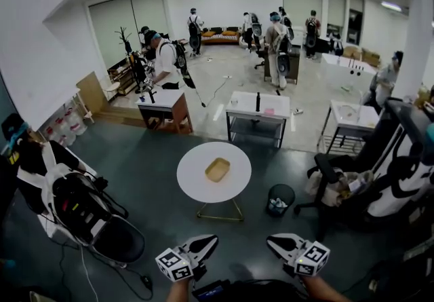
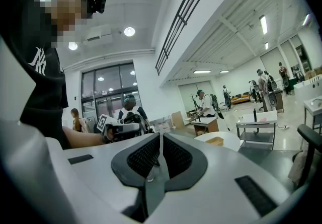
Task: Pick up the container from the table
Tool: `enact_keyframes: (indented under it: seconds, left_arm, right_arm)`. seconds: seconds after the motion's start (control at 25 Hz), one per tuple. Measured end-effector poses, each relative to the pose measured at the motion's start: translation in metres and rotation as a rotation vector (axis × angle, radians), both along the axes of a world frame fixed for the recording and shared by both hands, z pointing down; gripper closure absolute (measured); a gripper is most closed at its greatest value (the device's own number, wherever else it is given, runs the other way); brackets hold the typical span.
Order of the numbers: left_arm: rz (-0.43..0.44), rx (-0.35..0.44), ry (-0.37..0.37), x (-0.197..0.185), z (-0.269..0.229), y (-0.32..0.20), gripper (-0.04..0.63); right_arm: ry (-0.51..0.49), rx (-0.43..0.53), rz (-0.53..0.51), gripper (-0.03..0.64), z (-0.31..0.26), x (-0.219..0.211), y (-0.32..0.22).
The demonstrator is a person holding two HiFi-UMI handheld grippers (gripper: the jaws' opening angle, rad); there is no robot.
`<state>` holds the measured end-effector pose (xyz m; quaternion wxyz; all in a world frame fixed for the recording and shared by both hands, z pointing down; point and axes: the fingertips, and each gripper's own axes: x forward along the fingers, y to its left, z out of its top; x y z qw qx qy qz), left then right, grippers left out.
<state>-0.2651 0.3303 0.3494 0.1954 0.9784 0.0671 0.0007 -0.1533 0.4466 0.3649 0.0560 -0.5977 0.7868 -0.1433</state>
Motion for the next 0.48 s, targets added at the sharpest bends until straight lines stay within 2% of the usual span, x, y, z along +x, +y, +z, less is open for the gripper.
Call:
enact_keyframes:
  seconds: [0.24,0.48]
  left_arm:
    - [-0.001,-0.047,-0.012,0.011,0.012,-0.036,0.592]
    - [-0.031,-0.066,-0.051,0.033,0.030,-0.071,0.592]
  right_arm:
    - [-0.027,-0.047,0.016,0.572,0.010,0.012,-0.030]
    - [-0.063,-0.047,-0.007,0.572,0.027,0.036,-0.069]
